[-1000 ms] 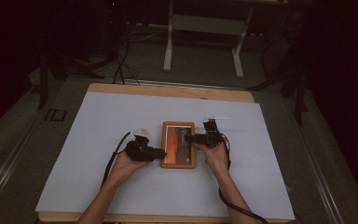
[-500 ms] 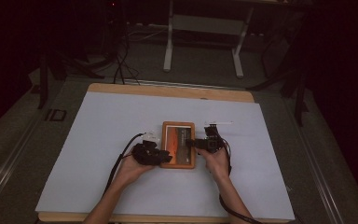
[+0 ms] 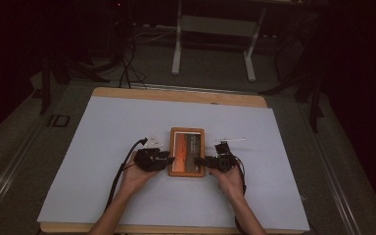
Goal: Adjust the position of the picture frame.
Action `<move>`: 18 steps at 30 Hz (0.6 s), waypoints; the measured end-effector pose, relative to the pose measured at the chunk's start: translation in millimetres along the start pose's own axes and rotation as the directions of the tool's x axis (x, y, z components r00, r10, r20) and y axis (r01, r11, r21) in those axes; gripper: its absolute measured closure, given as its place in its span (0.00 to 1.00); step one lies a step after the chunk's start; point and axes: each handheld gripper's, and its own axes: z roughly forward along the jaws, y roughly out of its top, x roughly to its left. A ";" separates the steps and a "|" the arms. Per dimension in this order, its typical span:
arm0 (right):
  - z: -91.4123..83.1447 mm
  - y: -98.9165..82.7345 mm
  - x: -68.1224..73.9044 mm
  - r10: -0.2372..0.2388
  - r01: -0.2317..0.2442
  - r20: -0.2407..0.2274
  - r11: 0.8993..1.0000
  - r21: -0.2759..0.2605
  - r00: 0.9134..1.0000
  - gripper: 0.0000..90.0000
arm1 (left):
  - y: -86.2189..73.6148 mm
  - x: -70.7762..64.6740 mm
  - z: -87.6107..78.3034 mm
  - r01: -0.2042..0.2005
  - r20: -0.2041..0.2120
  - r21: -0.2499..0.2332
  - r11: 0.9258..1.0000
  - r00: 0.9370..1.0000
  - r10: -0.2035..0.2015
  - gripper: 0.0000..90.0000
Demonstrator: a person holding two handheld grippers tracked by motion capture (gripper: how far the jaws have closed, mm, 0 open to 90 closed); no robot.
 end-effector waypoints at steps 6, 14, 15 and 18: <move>-1.1 -6.4 2.9 -0.001 0.001 0.002 1.000 0.007 1.000 0.55 | 1.1 2.5 0.1 0.019 -0.011 -0.018 1.000 1.000 -0.019 0.77; -1.1 -8.6 4.3 -0.010 0.010 -0.002 1.000 0.018 1.000 0.54 | 1.3 3.3 0.5 0.024 -0.019 -0.027 0.999 1.000 -0.024 0.77; -0.9 -8.5 4.6 -0.016 0.016 0.001 1.000 0.017 1.000 0.53 | 1.2 3.3 0.5 0.022 -0.019 -0.028 0.999 1.000 -0.022 0.76; -4.0 -7.1 7.8 -0.076 0.076 0.038 0.997 0.006 0.996 0.53 | 1.0 3.0 0.2 0.017 -0.020 -0.024 1.000 1.000 -0.018 0.75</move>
